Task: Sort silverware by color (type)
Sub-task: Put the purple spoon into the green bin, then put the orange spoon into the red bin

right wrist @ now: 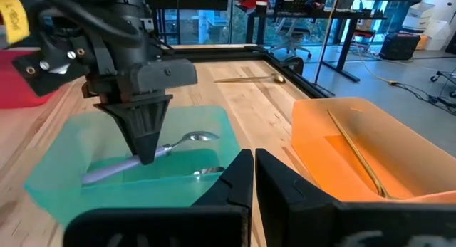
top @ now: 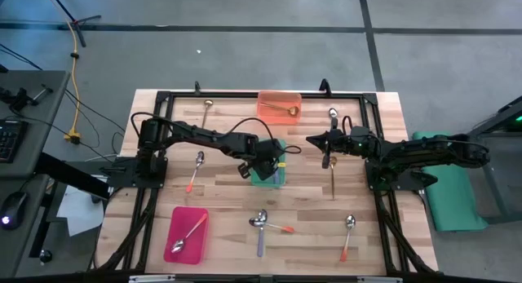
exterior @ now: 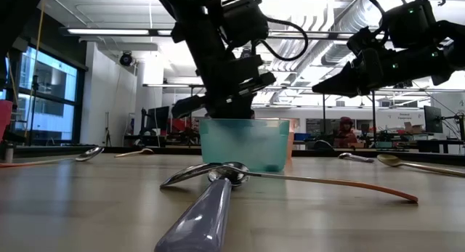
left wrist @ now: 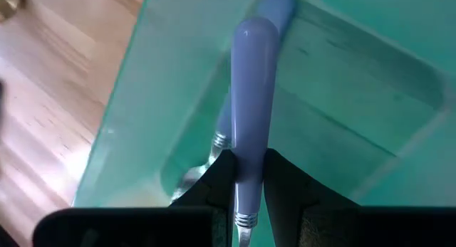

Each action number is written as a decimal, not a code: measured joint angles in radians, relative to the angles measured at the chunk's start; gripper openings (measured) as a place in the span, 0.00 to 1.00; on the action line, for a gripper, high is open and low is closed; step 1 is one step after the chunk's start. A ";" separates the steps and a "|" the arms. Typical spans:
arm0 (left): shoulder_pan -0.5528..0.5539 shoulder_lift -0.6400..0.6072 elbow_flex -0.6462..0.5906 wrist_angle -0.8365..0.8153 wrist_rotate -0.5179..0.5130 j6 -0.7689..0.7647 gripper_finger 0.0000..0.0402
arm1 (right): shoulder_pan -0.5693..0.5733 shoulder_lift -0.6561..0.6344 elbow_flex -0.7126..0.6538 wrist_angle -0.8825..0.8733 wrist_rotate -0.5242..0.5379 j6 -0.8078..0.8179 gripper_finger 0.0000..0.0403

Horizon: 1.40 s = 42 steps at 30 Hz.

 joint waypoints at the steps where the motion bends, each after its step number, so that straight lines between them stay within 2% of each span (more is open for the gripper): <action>1: 0.000 0.004 0.002 0.012 0.003 0.000 0.10 | 0.000 0.000 0.000 -0.002 0.000 0.000 0.00; 10: -0.001 0.015 0.001 0.003 0.003 -0.099 0.16 | 0.000 0.000 0.000 -0.005 0.000 0.000 0.00; 15: -0.017 0.004 0.001 -0.018 -0.092 -0.130 0.19 | 0.000 0.000 0.000 -0.009 0.000 0.000 0.00; 21: -0.032 -0.044 0.001 -0.039 -0.095 -0.184 0.10 | 0.000 0.000 0.000 -0.024 0.000 0.000 0.00; 24: -0.035 -0.066 0.001 -0.061 -0.062 -0.223 0.07 | 0.000 0.000 0.000 -0.024 0.000 -0.001 0.00; 29: -0.023 -0.066 0.002 -0.103 -0.034 -0.329 0.08 | 0.000 0.000 0.000 -0.021 0.000 -0.008 0.00; 33: -0.018 -0.067 0.001 -0.143 -0.044 -0.335 0.09 | 0.000 0.000 0.000 -0.022 0.000 -0.008 0.00; 39: -0.039 -0.127 -0.008 -0.123 -0.008 -0.388 0.01 | 0.000 0.000 0.000 -0.025 0.000 -0.023 0.00; 42: -0.037 -0.186 -0.087 -0.037 0.046 -0.446 0.00 | 0.000 0.000 0.000 -0.039 0.000 -0.027 0.00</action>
